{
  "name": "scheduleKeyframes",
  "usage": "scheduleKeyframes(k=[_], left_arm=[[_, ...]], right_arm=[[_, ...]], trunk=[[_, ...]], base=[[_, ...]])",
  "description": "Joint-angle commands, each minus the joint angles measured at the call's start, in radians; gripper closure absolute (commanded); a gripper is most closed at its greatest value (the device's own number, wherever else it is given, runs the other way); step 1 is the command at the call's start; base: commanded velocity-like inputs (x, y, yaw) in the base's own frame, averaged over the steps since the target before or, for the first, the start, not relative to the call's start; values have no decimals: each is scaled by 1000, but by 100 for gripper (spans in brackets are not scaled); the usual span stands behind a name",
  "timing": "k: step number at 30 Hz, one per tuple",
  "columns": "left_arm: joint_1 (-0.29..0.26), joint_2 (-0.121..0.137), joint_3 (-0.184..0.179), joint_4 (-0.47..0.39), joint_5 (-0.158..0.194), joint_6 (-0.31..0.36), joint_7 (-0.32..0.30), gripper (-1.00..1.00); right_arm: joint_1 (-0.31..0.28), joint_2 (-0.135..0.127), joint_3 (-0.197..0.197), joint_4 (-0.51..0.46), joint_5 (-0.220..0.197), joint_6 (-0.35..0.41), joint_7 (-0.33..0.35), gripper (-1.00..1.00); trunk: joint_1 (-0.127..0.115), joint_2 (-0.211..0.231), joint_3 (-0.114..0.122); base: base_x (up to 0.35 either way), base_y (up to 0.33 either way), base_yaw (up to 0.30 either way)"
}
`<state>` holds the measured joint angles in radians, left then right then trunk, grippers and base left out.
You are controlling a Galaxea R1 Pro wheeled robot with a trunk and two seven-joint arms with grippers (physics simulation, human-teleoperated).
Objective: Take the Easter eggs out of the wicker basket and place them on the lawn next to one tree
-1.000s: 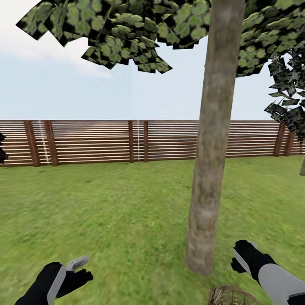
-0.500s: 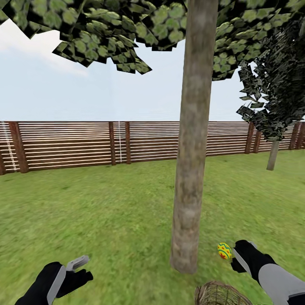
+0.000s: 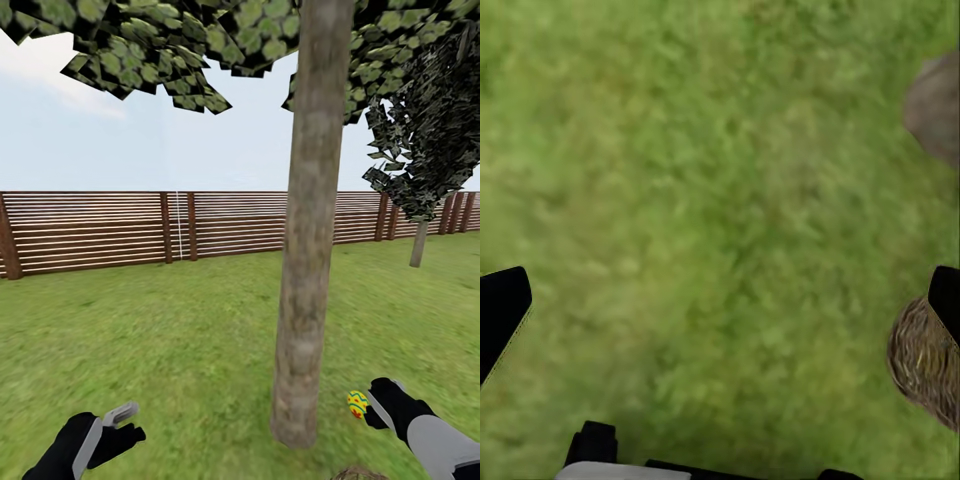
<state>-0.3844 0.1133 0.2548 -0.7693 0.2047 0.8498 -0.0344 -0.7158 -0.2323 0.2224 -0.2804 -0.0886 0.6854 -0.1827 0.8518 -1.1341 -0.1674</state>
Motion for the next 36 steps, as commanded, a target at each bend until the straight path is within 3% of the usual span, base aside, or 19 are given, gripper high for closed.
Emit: scheduleKeyframes(k=[1, 7, 9, 11, 12, 14, 15, 21, 36], left_arm=[[-1, 3, 4, -1, 1, 5, -4, -100], [-1, 38, 8, -47, 0, -1, -3, -100], [-1, 41, 7, -74, 0, -41, -1, -100], [-1, 42, 9, -94, -1, -273, 8, -100], [-1, 43, 9, -97, -1, -353, 11, -100], [-1, 41, 9, -106, 0, -453, 18, -100], [-1, 39, 9, -106, 1, -472, 25, -100], [-34, 29, 1, -101, 0, -497, 100, -100], [-44, 19, 0, -105, 1, -494, 110, -100]], right_arm=[[-1, 0, 6, -2, -10, 5, -6, -100], [-1, 3, 6, -2, -10, 5, -6, -100], [-1, 4, 6, -2, -10, 5, -6, -100], [-1, 6, 6, -2, -10, 5, -6, -100], [-1, 6, 6, -2, -10, 5, -6, -100], [-1, 7, 6, -2, -10, 5, -6, -100], [-1, 7, 5, -2, -10, 5, -6, -100], [-1, 4, 3, -5, -11, 7, -5, -100], [-1, 8, 3, -6, -11, 8, -4, -100]], trunk=[[1, -1, -1], [1, -1, -1], [1, -1, -1], [1, -1, -1], [1, -1, -1], [1, -1, -1], [1, -1, -1], [1, -1, -1], [1, -1, -1]], base=[[321, 131, -1], [293, 93, 0], [98, 31, 0], [34, 11, 0], [15, 5, 0], [7, 2, 0], [3, 1, 0], [1, 0, 0], [0, 0, 0]])
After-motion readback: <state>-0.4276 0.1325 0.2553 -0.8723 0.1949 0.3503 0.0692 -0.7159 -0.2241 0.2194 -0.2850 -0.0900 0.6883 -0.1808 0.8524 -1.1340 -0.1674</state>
